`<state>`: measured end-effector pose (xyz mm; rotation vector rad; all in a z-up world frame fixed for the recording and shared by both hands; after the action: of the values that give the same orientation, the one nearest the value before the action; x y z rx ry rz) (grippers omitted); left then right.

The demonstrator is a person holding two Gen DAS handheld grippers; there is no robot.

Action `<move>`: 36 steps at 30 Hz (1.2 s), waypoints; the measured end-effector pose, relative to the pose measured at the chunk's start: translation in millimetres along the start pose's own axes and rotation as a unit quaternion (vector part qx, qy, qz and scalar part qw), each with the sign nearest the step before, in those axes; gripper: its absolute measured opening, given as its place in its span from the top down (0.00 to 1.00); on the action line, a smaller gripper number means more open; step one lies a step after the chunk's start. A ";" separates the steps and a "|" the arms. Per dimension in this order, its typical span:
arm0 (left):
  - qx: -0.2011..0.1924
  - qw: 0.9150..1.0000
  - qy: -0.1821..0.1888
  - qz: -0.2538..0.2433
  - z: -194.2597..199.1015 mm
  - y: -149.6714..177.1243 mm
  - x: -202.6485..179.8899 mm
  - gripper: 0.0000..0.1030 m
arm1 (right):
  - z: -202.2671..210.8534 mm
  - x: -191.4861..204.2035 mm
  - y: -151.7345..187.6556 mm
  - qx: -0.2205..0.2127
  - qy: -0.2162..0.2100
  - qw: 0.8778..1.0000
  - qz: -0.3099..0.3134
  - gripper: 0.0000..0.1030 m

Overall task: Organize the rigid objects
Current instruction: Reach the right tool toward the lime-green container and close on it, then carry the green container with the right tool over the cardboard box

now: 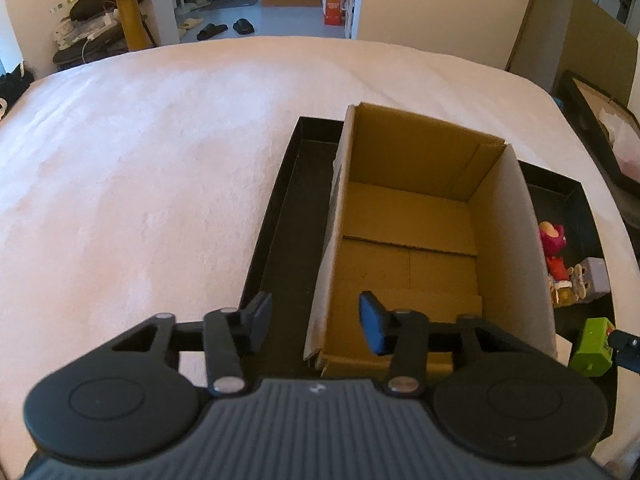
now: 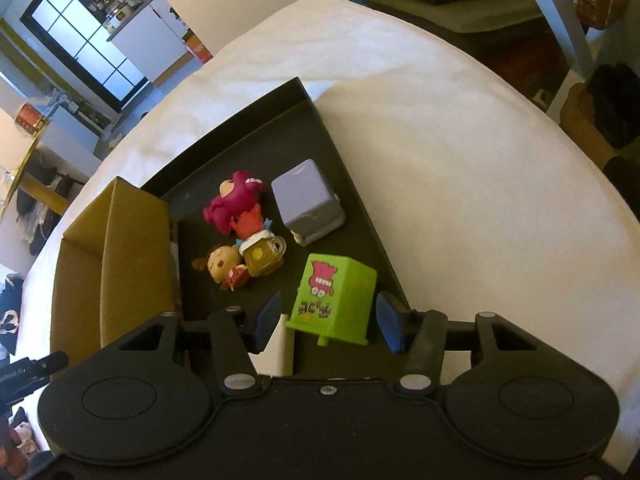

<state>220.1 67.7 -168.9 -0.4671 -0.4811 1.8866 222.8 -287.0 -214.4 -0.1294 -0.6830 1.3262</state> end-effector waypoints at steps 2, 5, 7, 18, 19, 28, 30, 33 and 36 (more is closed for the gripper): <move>0.003 1.000 0.002 0.001 -3.2 1.2 1.0 0.64 | -3.1 -2.4 0.0 0.000 0.000 1.000 -0.005 0.49; 0.016 1.000 0.001 -0.006 -11.9 5.0 2.1 0.71 | -9.8 -6.1 1.6 0.003 0.000 1.000 -0.016 0.49; 0.022 1.000 0.007 -0.008 -15.6 6.7 4.0 0.82 | -15.1 -8.1 3.3 0.005 -0.006 1.000 -0.023 0.48; 0.023 0.999 0.034 -0.019 -1.8 15.9 10.8 0.90 | -22.9 -7.8 13.9 0.012 -0.021 1.000 -0.019 0.53; 0.025 0.999 0.036 -0.021 0.1 15.9 12.2 0.90 | -21.9 -7.2 15.0 0.014 -0.021 1.000 -0.018 0.53; 0.033 0.998 0.032 -0.032 10.8 23.6 19.5 0.90 | -12.0 6.6 22.2 0.012 -0.028 1.000 -0.004 0.53; 0.033 0.999 0.025 -0.035 8.5 25.0 18.8 0.90 | -9.6 11.8 23.3 0.009 -0.030 1.000 0.000 0.53; 0.035 0.999 0.019 -0.034 4.5 22.6 20.5 0.90 | -4.7 19.3 23.5 0.003 -0.032 0.999 0.007 0.53; 0.042 0.998 0.019 -0.029 2.2 22.0 20.1 0.90 | 3.2 27.3 21.5 -0.008 -0.033 0.999 0.015 0.53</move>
<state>195.0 78.9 -180.7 -0.4273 -0.3842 1.8310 205.0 -257.1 -211.3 -0.1078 -0.7503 1.3584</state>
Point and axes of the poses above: each gripper's, at about its wrist camera, not at the fingertips, and z roughly against the way its jaws point, x to its left, y to its underside, the point moved 4 cm from there along -z, roughly the way its jaws point, and after that the axes turned 7 degrees about z, right-handed, at the moved point
